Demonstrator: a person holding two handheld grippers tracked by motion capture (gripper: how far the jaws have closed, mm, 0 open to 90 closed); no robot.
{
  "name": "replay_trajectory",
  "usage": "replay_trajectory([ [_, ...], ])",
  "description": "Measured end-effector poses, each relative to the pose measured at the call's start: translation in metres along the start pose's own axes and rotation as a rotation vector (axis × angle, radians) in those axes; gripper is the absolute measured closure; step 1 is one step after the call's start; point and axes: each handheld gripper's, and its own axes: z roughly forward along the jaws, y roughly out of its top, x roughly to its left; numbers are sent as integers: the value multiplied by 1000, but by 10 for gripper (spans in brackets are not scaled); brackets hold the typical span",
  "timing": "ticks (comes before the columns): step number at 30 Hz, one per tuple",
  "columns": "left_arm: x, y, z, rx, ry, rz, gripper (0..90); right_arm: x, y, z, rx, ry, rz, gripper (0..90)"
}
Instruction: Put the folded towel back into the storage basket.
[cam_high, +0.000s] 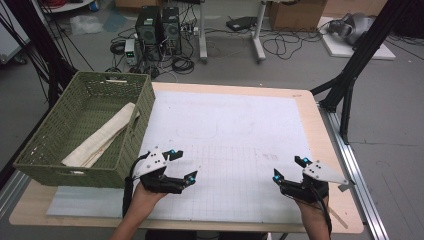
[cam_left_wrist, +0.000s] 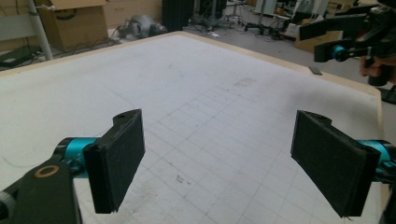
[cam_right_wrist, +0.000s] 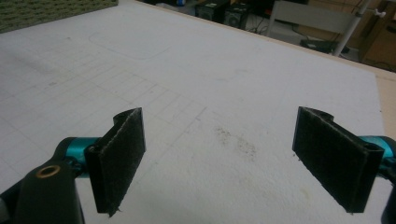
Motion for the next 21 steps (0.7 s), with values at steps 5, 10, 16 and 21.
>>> replay_trajectory([
  [5,2,-4,-3,-5,47,4,182,0,-4,-1,8,-5,5,158],
  [10,6,-7,-7,-3,52,-14,185,0,-6,-1,20,-15,15,158],
  [16,7,-8,-7,5,59,-14,192,-2,-8,1,22,-22,23,158],
  [21,7,-9,-7,12,64,-14,192,-3,-10,2,27,-16,24,158],
])
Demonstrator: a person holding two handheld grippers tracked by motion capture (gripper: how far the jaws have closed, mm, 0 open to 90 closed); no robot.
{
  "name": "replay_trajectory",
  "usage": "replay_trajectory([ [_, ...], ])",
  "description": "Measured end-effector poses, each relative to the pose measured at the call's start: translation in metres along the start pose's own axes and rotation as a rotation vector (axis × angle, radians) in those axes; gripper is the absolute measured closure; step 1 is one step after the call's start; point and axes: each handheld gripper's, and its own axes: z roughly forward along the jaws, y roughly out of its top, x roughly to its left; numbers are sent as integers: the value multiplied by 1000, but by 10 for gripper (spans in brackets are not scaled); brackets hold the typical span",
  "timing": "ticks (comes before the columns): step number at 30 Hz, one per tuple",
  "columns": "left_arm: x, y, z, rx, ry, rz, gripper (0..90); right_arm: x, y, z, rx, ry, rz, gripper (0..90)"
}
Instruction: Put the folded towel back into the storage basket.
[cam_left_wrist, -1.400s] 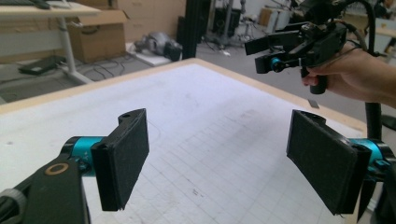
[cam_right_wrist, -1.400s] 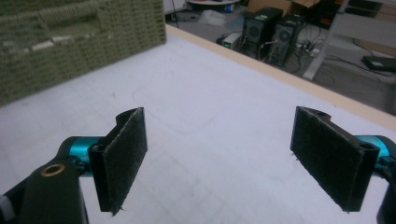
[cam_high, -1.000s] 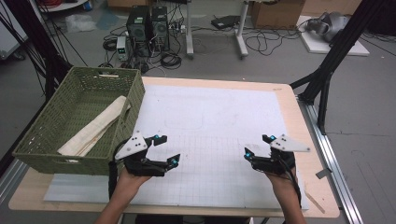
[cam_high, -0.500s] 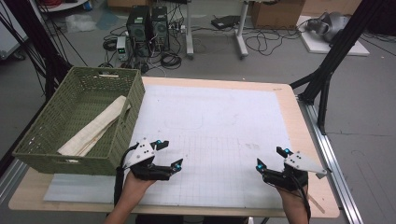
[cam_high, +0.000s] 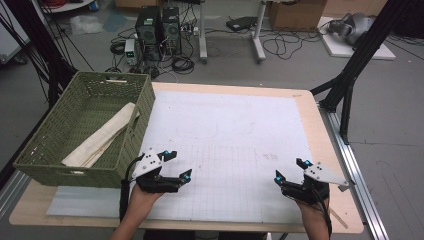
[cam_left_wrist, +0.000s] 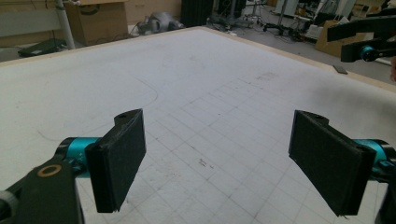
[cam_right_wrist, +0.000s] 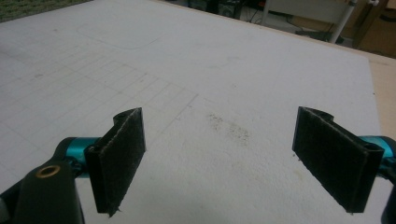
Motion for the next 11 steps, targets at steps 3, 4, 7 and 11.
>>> replay_trajectory([
  [3,0,-1,0,1,-1,0,192,0,0,0,2,5,1,158],
  [4,0,-1,1,2,-2,-2,192,0,0,1,2,6,-2,158],
  [7,-1,-2,2,10,-3,-1,192,0,0,2,4,11,-7,158],
  [11,-1,-3,3,12,-2,-3,191,-1,0,2,2,15,-3,158],
])
